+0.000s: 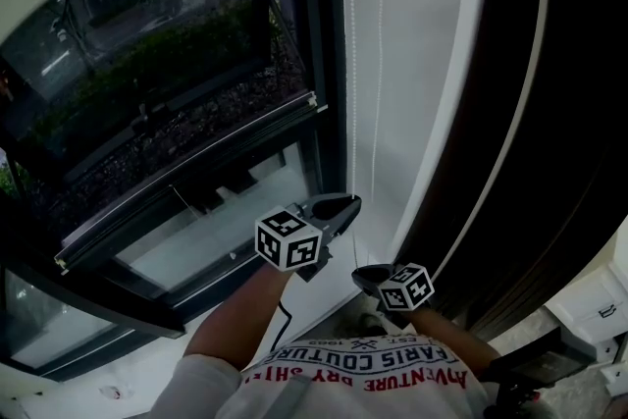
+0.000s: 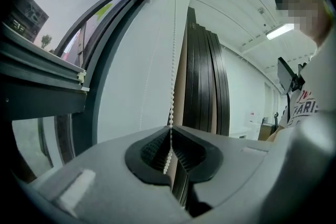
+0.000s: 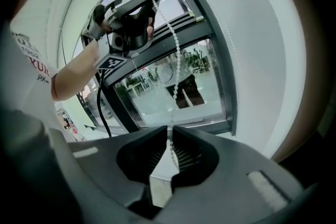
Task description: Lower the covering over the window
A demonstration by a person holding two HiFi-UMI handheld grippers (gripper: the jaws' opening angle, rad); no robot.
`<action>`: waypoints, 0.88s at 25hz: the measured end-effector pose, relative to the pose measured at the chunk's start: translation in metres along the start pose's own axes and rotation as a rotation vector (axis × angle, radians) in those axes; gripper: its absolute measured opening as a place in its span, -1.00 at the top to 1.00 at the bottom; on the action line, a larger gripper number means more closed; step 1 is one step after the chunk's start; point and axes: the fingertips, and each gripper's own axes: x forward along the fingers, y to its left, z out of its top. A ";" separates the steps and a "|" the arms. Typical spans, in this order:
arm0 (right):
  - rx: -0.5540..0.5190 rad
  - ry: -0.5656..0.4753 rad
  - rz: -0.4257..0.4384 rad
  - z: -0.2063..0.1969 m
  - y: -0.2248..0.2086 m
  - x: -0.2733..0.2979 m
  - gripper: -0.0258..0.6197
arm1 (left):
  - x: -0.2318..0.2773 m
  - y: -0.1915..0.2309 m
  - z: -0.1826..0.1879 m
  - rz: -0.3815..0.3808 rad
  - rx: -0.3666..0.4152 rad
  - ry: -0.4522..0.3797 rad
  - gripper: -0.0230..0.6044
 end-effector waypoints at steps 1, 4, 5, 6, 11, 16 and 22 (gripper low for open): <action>-0.014 -0.008 0.001 0.005 0.002 -0.002 0.80 | -0.001 -0.001 -0.001 0.002 0.007 0.006 0.88; -0.052 -0.036 0.003 0.025 0.006 -0.015 0.63 | -0.003 -0.003 -0.004 0.007 0.021 0.017 0.89; -0.064 -0.048 0.005 0.035 0.007 -0.021 0.60 | -0.004 -0.004 -0.005 0.009 0.022 0.016 0.89; -0.078 -0.063 0.008 0.046 0.008 -0.027 0.56 | -0.005 -0.004 -0.005 0.010 0.024 0.015 0.89; -0.189 -0.219 -0.010 0.124 0.016 -0.077 0.53 | -0.011 -0.007 -0.005 0.018 0.059 0.029 0.90; -0.288 -0.437 -0.035 0.227 0.035 -0.146 0.53 | -0.017 -0.015 -0.006 0.000 0.079 0.038 0.90; -0.321 -0.607 0.061 0.323 0.081 -0.190 0.54 | -0.015 -0.026 -0.006 -0.013 0.105 0.051 0.90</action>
